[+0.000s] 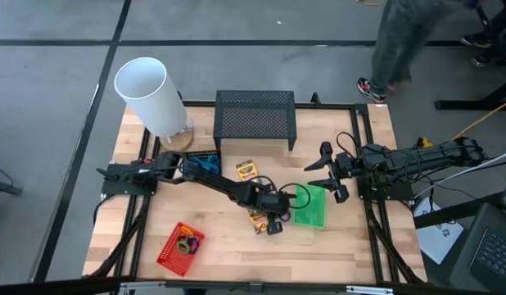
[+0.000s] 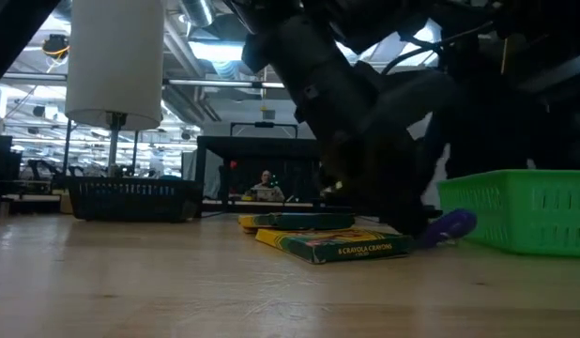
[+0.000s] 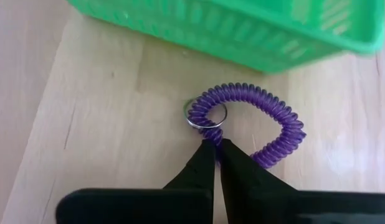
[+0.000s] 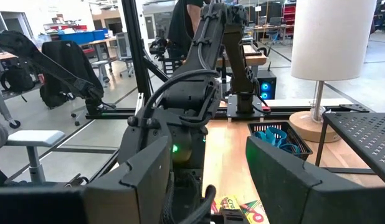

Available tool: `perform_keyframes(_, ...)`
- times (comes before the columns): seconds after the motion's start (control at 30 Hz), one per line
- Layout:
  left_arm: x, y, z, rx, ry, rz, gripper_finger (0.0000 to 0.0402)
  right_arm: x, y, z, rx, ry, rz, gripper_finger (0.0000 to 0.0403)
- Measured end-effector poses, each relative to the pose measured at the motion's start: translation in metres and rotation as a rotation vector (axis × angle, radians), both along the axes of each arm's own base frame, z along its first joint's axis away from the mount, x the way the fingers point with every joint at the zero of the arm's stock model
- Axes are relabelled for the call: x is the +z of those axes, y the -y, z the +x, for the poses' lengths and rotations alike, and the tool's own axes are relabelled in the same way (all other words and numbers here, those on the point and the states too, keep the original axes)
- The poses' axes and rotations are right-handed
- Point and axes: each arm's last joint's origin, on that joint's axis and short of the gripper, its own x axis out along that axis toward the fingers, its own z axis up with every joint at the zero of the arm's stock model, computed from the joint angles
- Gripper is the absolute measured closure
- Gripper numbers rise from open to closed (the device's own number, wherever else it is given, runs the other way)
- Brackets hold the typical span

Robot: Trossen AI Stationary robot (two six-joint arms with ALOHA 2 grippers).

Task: Pick & Place Office Desk Supplies
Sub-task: Put the purple spring keychain into the red bin

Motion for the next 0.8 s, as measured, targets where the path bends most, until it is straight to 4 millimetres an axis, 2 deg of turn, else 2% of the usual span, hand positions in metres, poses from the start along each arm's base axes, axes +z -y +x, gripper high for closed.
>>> perform_keyframes(0.33,0.005,0.002,-0.011,-0.119,-0.083,0.023,0.0398,0.0,0.0,0.0,0.0,-0.001,0.002,0.019)
perform_keyframes(0.57,0.006,0.011,-0.013,-0.142,-0.067,0.064,0.0398,0.0,0.0,0.0,0.0,-0.001,0.002,0.019)
perform_keyframes(0.8,0.021,0.021,-0.022,-0.151,-0.031,0.165,0.0399,0.0,0.0,0.0,0.001,-0.002,0.005,0.019)
